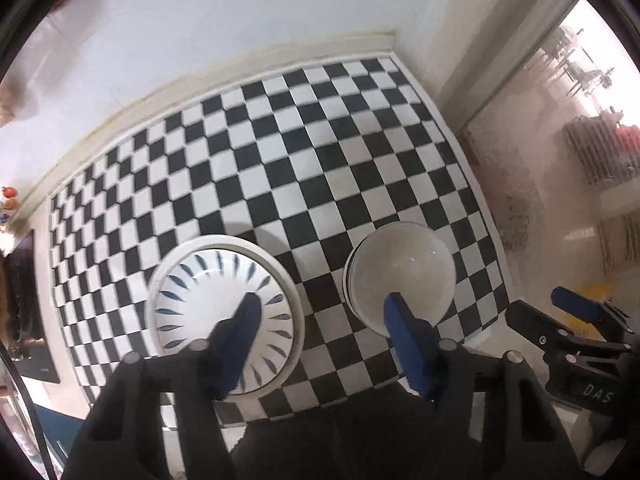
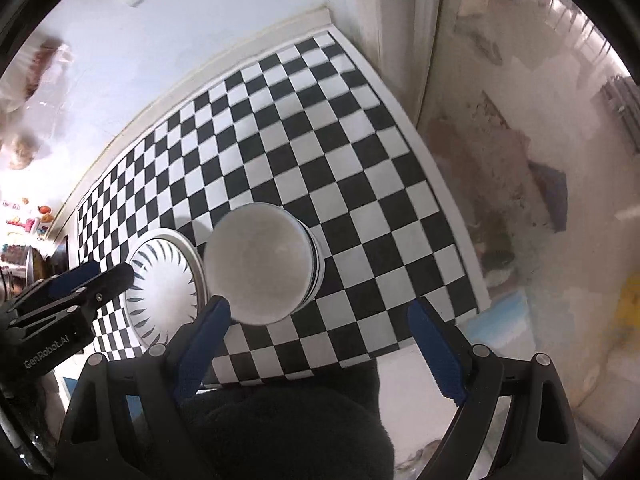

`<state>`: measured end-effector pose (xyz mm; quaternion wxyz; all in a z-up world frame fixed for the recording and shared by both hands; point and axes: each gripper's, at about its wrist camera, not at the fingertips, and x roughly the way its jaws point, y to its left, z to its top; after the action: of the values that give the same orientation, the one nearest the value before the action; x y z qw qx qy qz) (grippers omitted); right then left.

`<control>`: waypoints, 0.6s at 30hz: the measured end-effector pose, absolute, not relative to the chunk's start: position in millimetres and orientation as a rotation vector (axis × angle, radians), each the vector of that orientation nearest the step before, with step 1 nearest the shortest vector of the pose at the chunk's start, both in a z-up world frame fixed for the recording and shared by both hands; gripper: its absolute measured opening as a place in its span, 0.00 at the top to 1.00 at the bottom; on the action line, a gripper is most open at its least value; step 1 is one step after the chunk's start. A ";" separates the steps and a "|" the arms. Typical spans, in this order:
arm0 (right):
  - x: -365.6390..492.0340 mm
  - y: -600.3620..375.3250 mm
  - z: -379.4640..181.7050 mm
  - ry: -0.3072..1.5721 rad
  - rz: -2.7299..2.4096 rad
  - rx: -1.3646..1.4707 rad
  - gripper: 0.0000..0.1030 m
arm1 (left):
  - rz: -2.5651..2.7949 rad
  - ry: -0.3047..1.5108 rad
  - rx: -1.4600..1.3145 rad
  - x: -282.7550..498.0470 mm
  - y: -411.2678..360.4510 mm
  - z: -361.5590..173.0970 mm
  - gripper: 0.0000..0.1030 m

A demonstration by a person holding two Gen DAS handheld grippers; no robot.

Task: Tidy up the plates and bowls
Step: 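Lower both tools onto the bowl stack rim and grip it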

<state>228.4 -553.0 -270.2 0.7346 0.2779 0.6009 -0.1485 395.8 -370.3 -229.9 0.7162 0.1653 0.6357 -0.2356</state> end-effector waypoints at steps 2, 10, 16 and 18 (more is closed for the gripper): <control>233.5 -556.9 -287.9 1.338 -0.333 0.627 0.10 | -0.527 1.445 0.372 400.8 -374.7 -246.6 0.55; 245.4 -571.4 -357.0 1.425 -0.321 0.735 0.10 | -0.525 1.543 0.382 414.4 -390.2 -299.8 0.60; 247.9 -576.9 -385.9 1.458 -0.302 0.763 0.10 | -0.530 1.571 0.420 416.6 -401.1 -321.1 0.60; 249.6 -579.1 -395.2 1.465 -0.294 0.779 0.10 | -0.532 1.577 0.425 417.3 -403.8 -325.3 0.60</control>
<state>249.6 -579.1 -395.2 0.6656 0.3449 0.6489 -0.1302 417.3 -403.8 -325.3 0.6533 0.1874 0.6950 -0.2347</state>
